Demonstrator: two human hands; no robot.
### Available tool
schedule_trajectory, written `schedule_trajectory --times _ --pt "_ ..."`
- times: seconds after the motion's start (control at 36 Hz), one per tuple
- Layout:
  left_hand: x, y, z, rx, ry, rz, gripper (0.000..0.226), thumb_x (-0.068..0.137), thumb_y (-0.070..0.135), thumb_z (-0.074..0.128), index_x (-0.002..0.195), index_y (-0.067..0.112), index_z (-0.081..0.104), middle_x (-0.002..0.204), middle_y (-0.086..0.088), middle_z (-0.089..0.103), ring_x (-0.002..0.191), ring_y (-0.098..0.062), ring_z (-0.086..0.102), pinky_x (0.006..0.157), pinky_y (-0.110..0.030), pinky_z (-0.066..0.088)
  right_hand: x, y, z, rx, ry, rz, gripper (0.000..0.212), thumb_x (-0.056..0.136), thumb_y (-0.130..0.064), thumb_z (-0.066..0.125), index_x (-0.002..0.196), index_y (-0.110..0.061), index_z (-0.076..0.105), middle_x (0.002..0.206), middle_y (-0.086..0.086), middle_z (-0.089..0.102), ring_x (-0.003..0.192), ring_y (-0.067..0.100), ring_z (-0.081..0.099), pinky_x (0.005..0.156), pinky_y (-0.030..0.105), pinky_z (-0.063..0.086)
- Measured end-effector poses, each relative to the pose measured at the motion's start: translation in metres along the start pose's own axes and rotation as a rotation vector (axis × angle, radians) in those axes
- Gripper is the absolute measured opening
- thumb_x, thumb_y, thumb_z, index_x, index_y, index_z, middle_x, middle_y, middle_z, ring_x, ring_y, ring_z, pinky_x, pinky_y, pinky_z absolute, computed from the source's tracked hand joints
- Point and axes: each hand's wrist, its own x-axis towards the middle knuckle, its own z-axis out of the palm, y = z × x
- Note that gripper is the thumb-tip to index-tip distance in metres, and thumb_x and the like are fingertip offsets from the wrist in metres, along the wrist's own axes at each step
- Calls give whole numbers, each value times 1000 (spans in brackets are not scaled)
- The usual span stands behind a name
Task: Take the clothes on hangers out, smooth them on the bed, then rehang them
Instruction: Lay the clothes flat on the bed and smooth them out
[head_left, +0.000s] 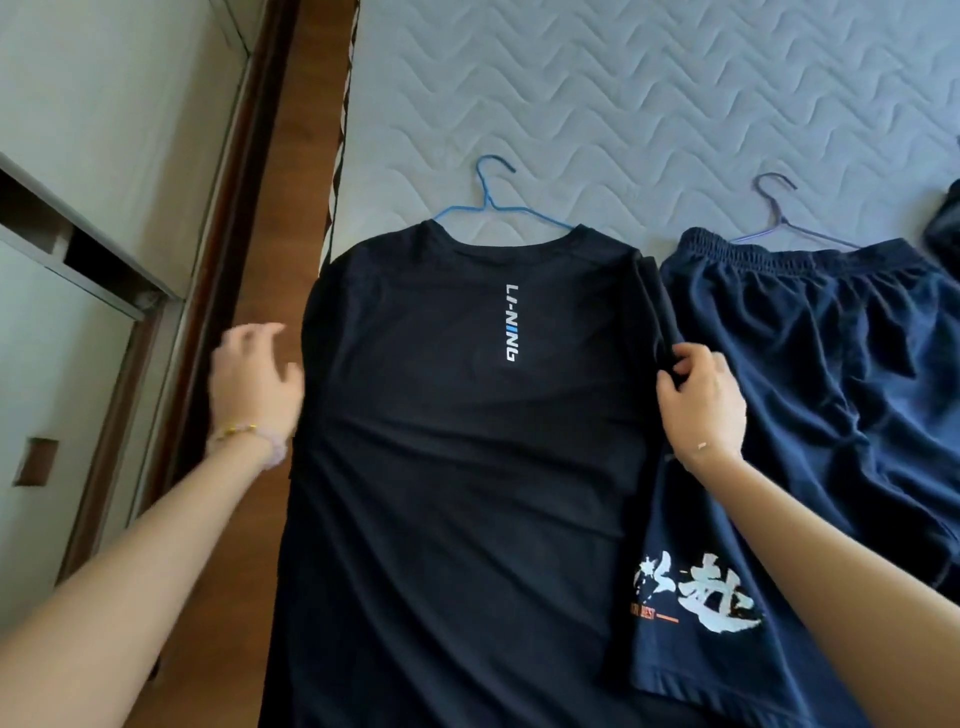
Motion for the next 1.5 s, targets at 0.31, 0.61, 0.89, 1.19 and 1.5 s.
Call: schedule_trajectory --times 0.31,0.61,0.89,1.19,1.5 --pt "-35 88 53 76 -224 517 37 87 16 59 123 8 57 123 -8 60 117 -26 55 99 -40 45 68 -20 2 36 -177 95 40 94 -28 60 131 -15 61 131 12 60 128 32 48 106 42 44" --pt "25 98 53 284 -250 423 48 95 29 45 140 13 40 150 -6 35 138 -25 31 112 -40 28 95 -26 -2 223 -209 97 29 96 -15 59 119 2 62 99 4 56 95 21 54 85 29 40" --pt "99 116 58 401 -266 193 48 99 25 34 143 6 28 148 -13 35 137 -30 30 112 -45 26 111 -20 4 438 -364 155 13 96 -15 58 109 -12 61 91 4 59 71 11 52 67 21 43" --pt "127 123 61 302 -248 67 26 98 21 41 118 5 46 114 -20 57 106 -37 52 76 -42 42 128 -19 10 567 -644 235 33 93 -10 65 122 5 65 120 20 69 112 34 66 103 44 52" --pt "154 113 43 174 -193 -80 13 95 10 45 87 11 55 98 -14 60 81 -30 48 68 -35 37 175 9 -29 395 -528 25 30 100 -21 55 104 5 70 86 10 69 71 12 63 69 23 50"
